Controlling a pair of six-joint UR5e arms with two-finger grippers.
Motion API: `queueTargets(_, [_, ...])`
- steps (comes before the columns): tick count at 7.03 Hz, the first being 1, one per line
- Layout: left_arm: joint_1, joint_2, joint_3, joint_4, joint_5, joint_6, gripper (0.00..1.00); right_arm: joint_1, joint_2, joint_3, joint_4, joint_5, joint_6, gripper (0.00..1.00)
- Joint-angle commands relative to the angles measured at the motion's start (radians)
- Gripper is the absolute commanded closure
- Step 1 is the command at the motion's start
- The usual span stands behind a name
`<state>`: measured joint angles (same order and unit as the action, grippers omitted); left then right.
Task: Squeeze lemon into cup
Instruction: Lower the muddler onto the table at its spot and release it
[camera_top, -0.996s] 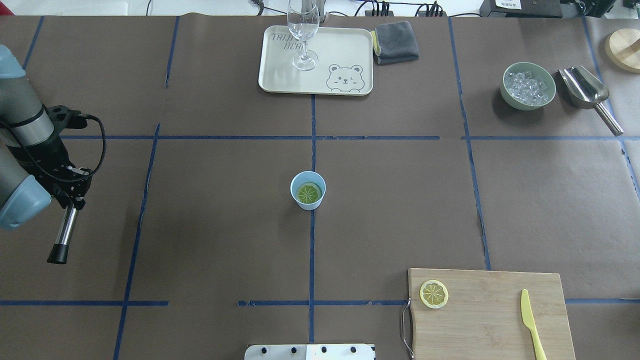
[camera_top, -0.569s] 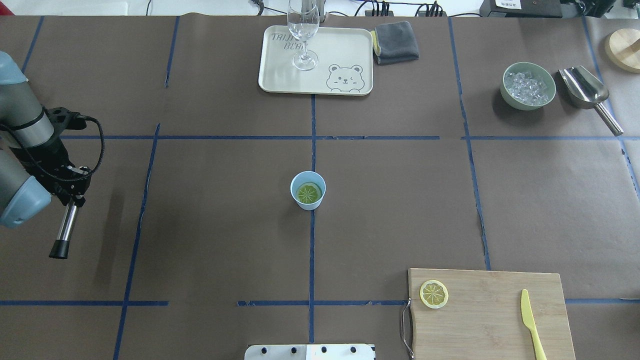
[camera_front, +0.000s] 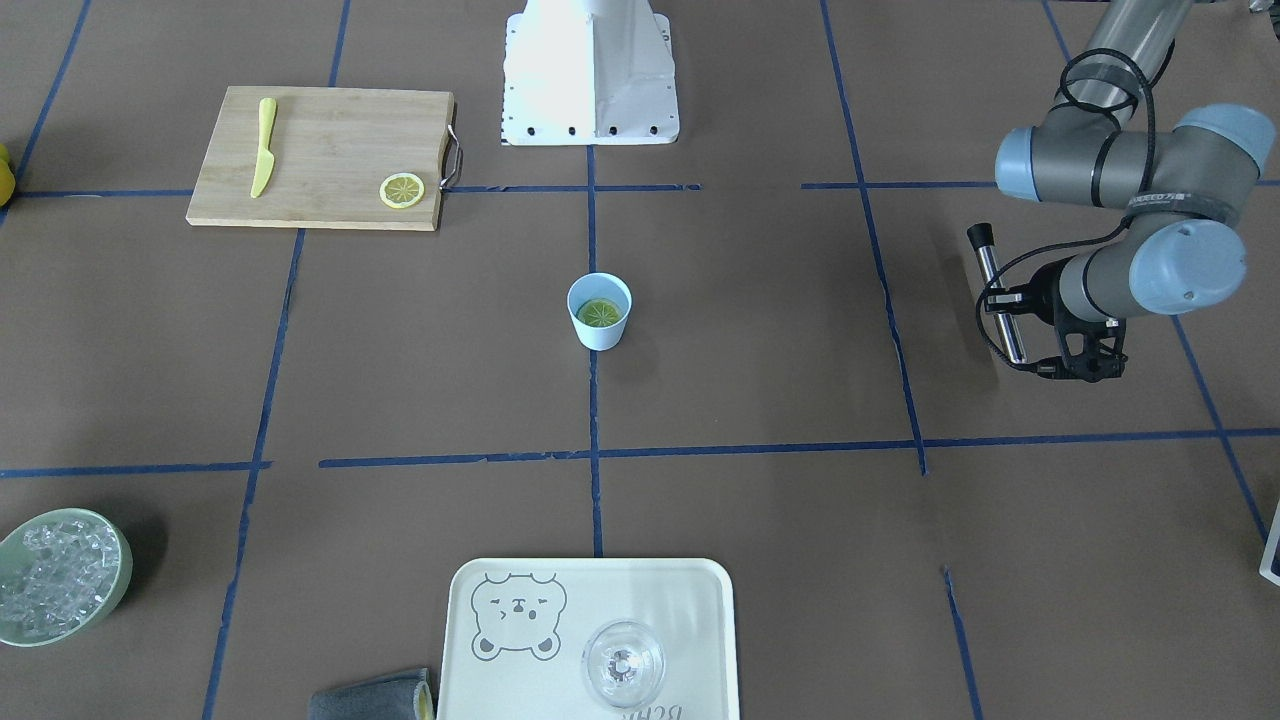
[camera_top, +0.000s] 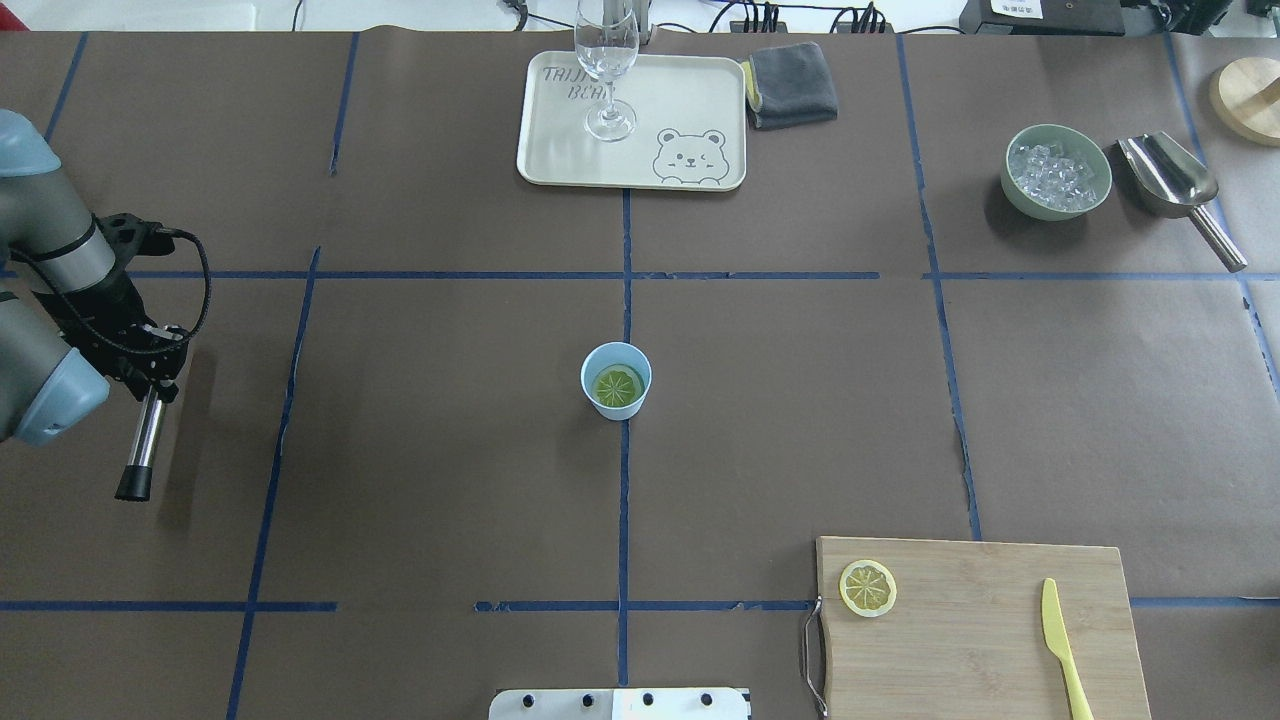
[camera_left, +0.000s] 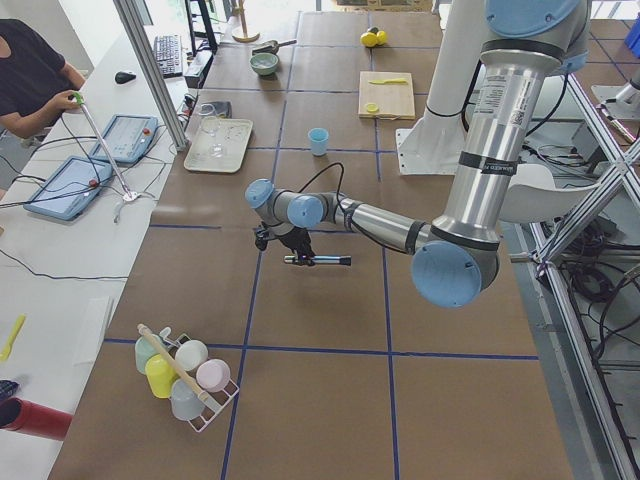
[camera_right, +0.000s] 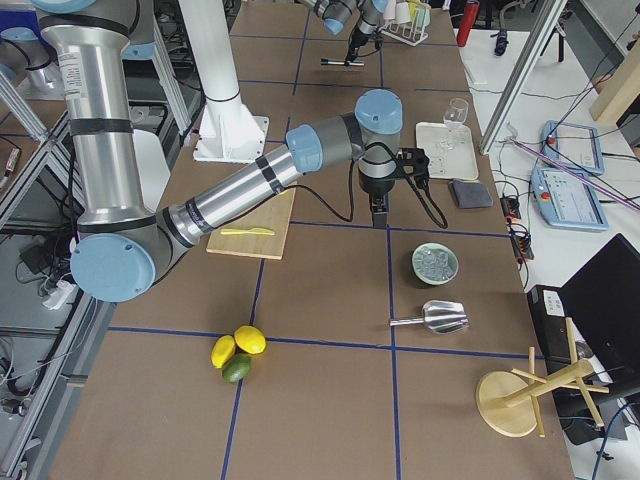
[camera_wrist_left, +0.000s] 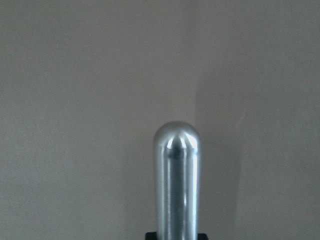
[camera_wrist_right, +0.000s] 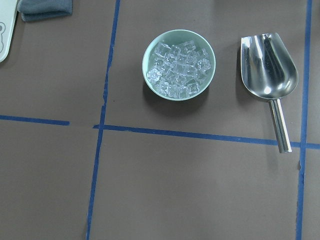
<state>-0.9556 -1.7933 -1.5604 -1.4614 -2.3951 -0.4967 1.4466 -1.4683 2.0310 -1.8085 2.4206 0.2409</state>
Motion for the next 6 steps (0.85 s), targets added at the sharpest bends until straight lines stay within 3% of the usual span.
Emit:
queueTargets(1, [0.0,-0.001,0.005,-0.014,0.001,-0.003,0.4,0.0,0.0,0.0,0.0,0.0,0.0,0.0])
queueTargets(2, [-0.003,-0.001,0.002,-0.031,0.001,-0.003,0.0,0.0,0.0,-0.002,0.0,0.0,0.0,0.0])
queueTargets(6, [-0.168,-0.003,-0.122,-0.034,0.048,0.0,0.0,0.027,-0.006,-0.002,-0.009,0.0,-0.003,0.0])
